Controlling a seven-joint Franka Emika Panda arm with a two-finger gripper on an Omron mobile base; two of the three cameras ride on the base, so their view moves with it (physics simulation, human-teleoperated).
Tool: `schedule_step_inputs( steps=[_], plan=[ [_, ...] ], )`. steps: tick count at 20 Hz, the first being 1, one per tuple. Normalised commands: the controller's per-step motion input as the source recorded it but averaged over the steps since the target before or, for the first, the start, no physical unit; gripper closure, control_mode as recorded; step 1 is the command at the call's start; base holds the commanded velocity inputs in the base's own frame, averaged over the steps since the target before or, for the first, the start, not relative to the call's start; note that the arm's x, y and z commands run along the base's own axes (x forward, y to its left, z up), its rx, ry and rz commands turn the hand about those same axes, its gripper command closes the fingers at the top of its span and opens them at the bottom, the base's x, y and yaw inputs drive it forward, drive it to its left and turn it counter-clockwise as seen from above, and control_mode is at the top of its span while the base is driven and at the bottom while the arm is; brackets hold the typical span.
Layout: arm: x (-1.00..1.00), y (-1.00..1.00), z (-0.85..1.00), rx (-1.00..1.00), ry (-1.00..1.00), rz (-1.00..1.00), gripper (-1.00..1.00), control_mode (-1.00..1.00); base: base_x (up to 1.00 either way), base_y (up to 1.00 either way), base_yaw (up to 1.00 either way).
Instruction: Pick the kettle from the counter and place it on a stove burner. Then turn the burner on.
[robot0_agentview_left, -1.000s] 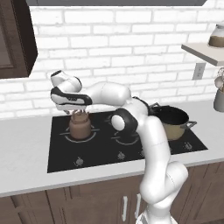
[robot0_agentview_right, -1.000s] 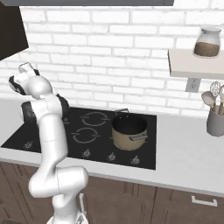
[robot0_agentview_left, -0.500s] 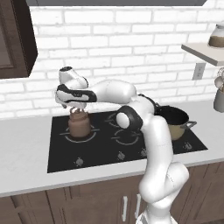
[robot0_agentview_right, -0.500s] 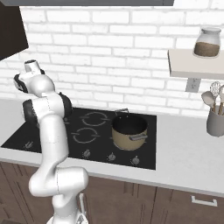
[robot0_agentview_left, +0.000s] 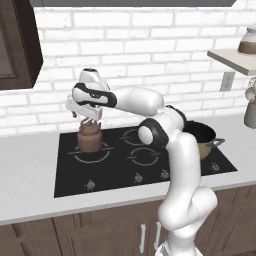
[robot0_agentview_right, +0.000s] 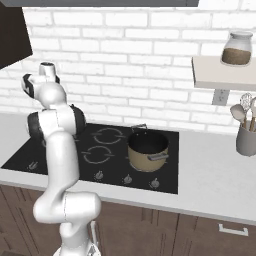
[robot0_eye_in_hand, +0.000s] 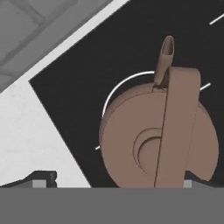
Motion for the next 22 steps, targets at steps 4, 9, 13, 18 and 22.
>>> schedule_step_inputs(
  steps=[4,9,13,18,22],
  plan=[
    [0.00,0.00,0.01,0.02,0.10,0.00,-1.00,-1.00,0.00,0.00,0.00],
    [0.35,0.02,-0.54,0.00,0.03,0.01,-1.00,-1.00,0.00,0.00,0.00],
    [0.45,0.12,-0.86,0.00,0.00,0.02,-1.00,-1.00,0.00,0.00,0.00],
    [0.22,0.16,-0.46,0.00,0.00,0.00,-1.00,-1.00,0.00,0.00,0.00],
    [-0.28,0.04,-0.17,0.00,0.00,0.00,-1.00,-1.00,0.00,0.00,0.00]
  ],
)
